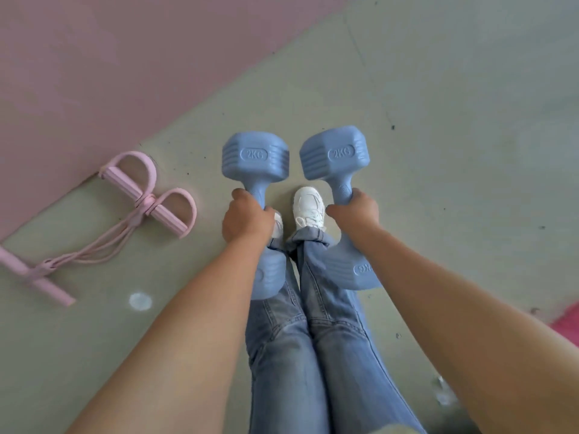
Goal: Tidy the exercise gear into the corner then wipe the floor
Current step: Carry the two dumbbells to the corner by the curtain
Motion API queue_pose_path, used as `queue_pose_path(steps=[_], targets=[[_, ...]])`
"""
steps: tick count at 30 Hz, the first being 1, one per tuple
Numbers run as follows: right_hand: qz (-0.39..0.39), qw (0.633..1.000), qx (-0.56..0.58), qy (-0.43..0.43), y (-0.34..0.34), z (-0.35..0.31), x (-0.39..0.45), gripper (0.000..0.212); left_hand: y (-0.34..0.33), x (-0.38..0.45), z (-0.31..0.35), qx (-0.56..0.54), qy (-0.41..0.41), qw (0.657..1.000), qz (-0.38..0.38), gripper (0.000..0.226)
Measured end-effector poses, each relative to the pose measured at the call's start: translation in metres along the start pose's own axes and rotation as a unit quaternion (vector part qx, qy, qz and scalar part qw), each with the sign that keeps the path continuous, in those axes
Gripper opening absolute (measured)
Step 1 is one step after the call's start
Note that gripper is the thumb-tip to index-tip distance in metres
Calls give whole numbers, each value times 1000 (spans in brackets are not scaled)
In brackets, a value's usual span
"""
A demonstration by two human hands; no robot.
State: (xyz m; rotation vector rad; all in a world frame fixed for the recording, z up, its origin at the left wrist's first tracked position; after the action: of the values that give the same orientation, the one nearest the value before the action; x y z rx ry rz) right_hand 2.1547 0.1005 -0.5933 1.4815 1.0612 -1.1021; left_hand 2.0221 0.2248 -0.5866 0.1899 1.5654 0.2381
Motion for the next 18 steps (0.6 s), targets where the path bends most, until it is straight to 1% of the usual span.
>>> queue_pose_path(steps=[4, 7, 11, 14, 18], targets=[[28, 996, 81, 16, 43, 16, -68, 13, 9, -71, 40, 74, -50, 996, 9, 44], [52, 988, 144, 23, 75, 28, -123, 12, 15, -124, 71, 130, -92, 987, 25, 44], [82, 973, 217, 3, 113, 54, -187, 11, 15, -191, 113, 192, -130, 972, 38, 43], [94, 958, 270, 4, 146, 74, -219, 19, 3, -232, 151, 227, -164, 959, 32, 42], [107, 941, 321, 4, 204, 99, -249, 10, -20, -275, 212, 275, -191, 942, 30, 41]])
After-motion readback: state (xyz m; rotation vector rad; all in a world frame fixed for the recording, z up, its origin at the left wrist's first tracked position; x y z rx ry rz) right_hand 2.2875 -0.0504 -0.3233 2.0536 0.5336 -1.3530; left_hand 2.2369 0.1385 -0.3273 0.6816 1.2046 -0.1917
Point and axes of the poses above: each hand's wrist, its own x-axis towards the middle knuckle, its own y-axis out of the back of the hand, z = x × y, the point moved 5 cm from there along x, towards the middle knuckle, and after that the axes turned 14 degrees about -z, right-handed, at the moved point
